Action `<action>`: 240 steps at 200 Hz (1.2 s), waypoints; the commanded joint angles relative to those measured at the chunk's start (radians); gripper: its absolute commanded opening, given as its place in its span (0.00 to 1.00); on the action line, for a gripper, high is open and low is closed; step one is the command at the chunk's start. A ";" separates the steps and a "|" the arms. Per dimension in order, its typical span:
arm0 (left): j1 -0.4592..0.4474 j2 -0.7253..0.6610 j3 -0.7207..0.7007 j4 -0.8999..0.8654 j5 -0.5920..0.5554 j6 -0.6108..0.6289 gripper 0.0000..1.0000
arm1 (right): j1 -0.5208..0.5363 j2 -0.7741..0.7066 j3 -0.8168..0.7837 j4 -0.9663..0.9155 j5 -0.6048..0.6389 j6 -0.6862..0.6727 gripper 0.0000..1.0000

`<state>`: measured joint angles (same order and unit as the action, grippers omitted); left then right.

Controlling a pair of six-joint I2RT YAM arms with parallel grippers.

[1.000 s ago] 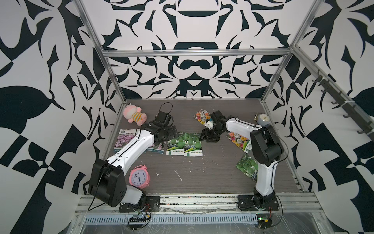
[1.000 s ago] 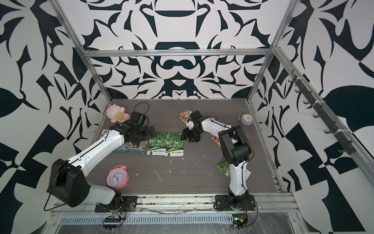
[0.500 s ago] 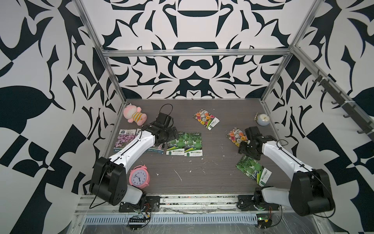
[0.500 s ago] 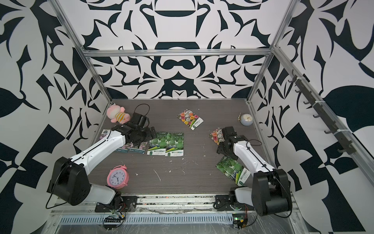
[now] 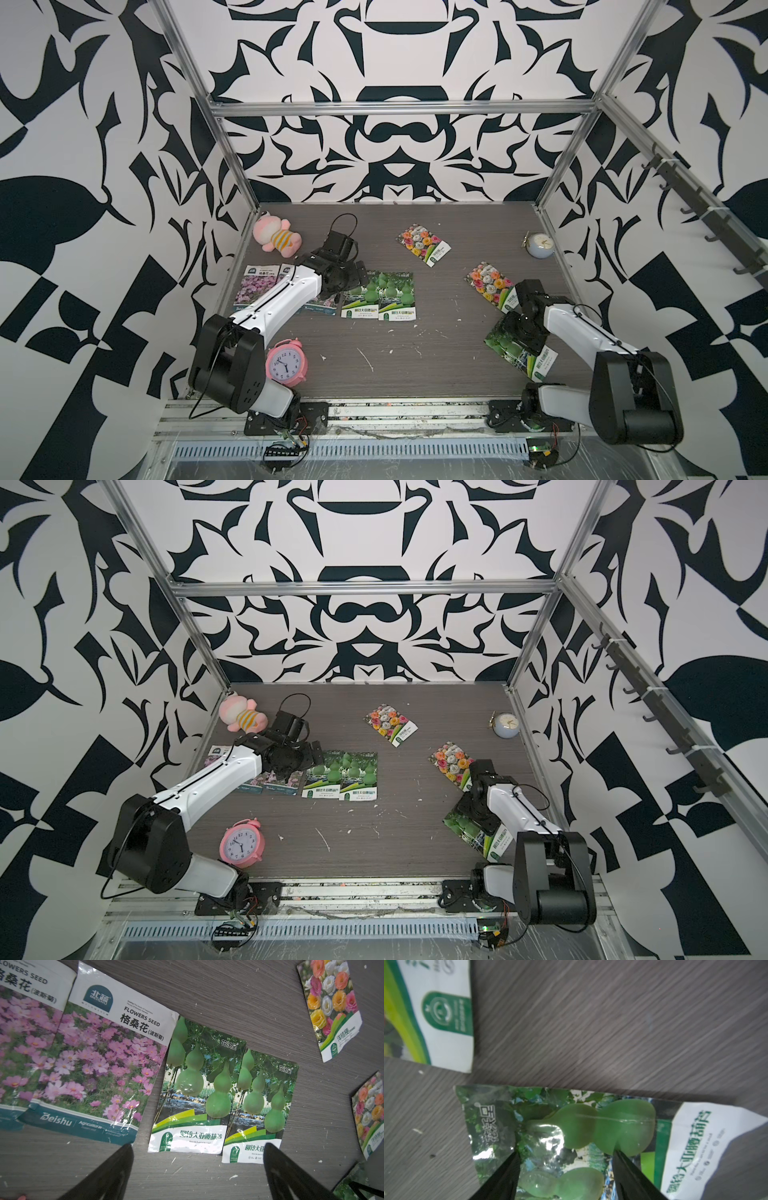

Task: Arrange the seed packets in a row
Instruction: Move the seed packet to the center of the board.

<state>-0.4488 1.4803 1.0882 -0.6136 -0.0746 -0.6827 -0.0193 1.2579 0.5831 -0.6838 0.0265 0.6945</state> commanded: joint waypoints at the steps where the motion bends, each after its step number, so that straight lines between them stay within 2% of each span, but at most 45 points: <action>1: 0.005 0.002 0.013 0.011 0.032 0.016 0.99 | -0.003 0.031 -0.027 0.047 -0.104 0.035 0.74; 33: 0.004 -0.010 0.006 0.034 0.034 0.014 0.99 | 0.028 0.061 -0.049 0.125 -0.221 0.099 0.74; 92: 0.005 -0.008 -0.006 0.051 0.049 -0.012 0.99 | 0.322 0.149 0.028 0.309 -0.191 0.362 0.74; 116: 0.005 0.001 -0.005 0.064 0.069 -0.022 0.99 | 0.421 0.206 0.120 0.360 -0.198 0.390 0.74; 130: 0.005 0.003 -0.001 0.070 0.082 -0.028 0.99 | 0.435 0.212 0.194 0.309 -0.192 0.326 0.74; 146: 0.004 -0.002 -0.006 0.083 0.101 -0.037 0.99 | 0.428 0.188 0.282 0.215 -0.145 0.171 0.73; 173: 0.005 -0.010 -0.033 0.122 0.127 -0.061 1.00 | 0.349 0.203 0.367 0.111 -0.131 -0.072 0.73; 200: 0.005 -0.013 -0.042 0.130 0.127 -0.070 0.99 | 0.260 0.280 0.430 0.026 -0.180 -0.250 0.83; 224: 0.004 -0.022 -0.061 0.144 0.128 -0.076 0.99 | 0.235 0.267 0.420 0.041 -0.146 -0.309 0.99; 240: 0.004 -0.030 -0.074 0.156 0.128 -0.076 0.99 | 0.219 0.266 0.405 0.056 -0.152 -0.328 1.00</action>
<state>-0.4480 1.4784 1.0412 -0.4816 0.0429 -0.7498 0.2089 1.5459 0.9924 -0.5884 -0.1337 0.4812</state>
